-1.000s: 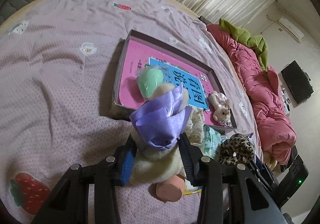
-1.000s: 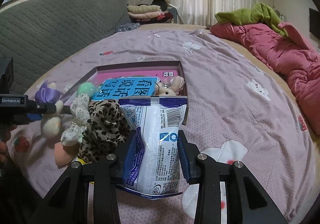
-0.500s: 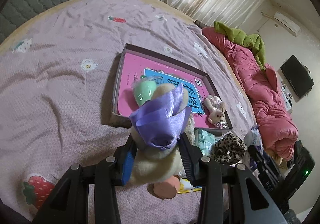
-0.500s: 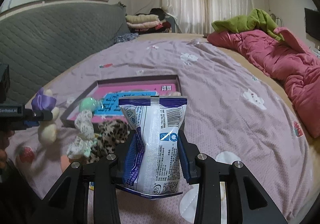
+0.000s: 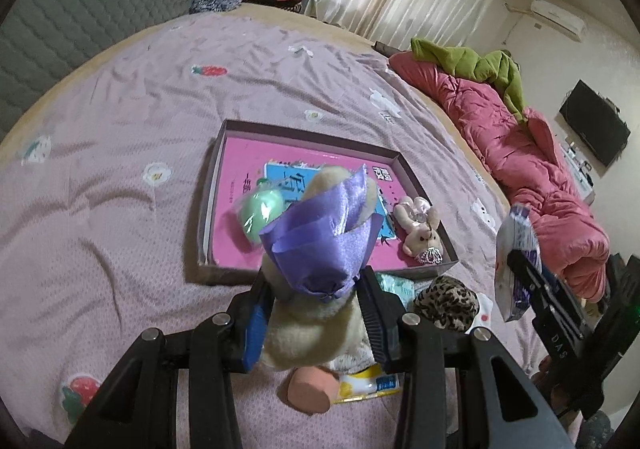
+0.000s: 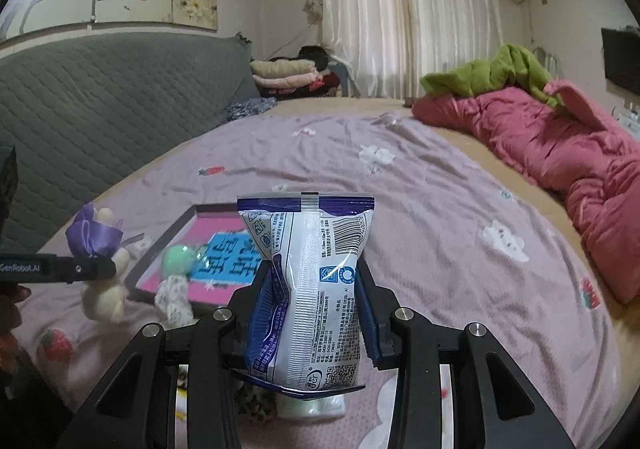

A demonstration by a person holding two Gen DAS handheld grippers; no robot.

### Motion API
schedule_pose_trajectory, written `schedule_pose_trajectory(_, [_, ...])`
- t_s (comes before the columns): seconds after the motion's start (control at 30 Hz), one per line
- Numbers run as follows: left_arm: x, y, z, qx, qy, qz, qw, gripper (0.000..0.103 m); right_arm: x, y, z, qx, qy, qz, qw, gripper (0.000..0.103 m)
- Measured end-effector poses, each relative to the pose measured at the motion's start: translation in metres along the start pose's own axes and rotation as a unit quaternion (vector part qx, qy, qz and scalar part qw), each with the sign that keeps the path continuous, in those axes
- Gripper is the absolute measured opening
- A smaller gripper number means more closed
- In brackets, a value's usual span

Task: Organize soft objects
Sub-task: 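Lift the cream plush with the left tool while the right tool carries the snack bag toward the box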

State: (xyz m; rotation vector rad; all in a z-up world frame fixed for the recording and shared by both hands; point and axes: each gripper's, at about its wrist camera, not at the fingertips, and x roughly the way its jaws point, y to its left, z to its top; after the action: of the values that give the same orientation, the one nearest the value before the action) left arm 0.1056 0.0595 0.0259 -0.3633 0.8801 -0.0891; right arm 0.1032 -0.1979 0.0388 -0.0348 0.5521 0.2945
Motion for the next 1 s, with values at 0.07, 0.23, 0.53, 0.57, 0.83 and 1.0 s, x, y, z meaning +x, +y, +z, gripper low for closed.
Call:
schedule_pose_trajectory(0.07, [0.003, -0.005, 0.003, 0.005, -0.002, 0.004, 1.0, 0.042, 0.003, 0.004, 0.004, -0.002, -0.004, 0.001, 1.0, 0.04])
schedule_pose_trajectory(0.23, [0.011, -0.016, 0.012, 0.018, -0.003, 0.013, 0.9997, 0.042, 0.013, 0.01, 0.014, -0.004, -0.011, 0.01, 1.0, 0.04])
schedule_pose_trajectory(0.53, [0.023, -0.023, 0.034, 0.023, -0.013, 0.027, 0.9993, 0.042, 0.036, 0.016, 0.032, 0.005, -0.021, 0.032, 0.999, 0.04])
schedule_pose_trajectory(0.57, [0.024, -0.023, 0.035, 0.023, -0.013, 0.027, 0.9993, 0.042, 0.038, 0.017, 0.033, 0.004, -0.022, 0.036, 0.999, 0.04])
schedule_pose_trajectory(0.83, [0.041, -0.023, 0.047, 0.021, -0.014, 0.034, 0.9991, 0.042, 0.055, 0.019, 0.039, -0.009, -0.033, 0.036, 0.999, 0.04])
schedule_pose_trajectory(1.0, [0.049, -0.021, 0.054, 0.015, -0.018, 0.035, 0.9991, 0.042, 0.064, 0.016, 0.043, -0.011, -0.039, 0.036, 0.999, 0.04])
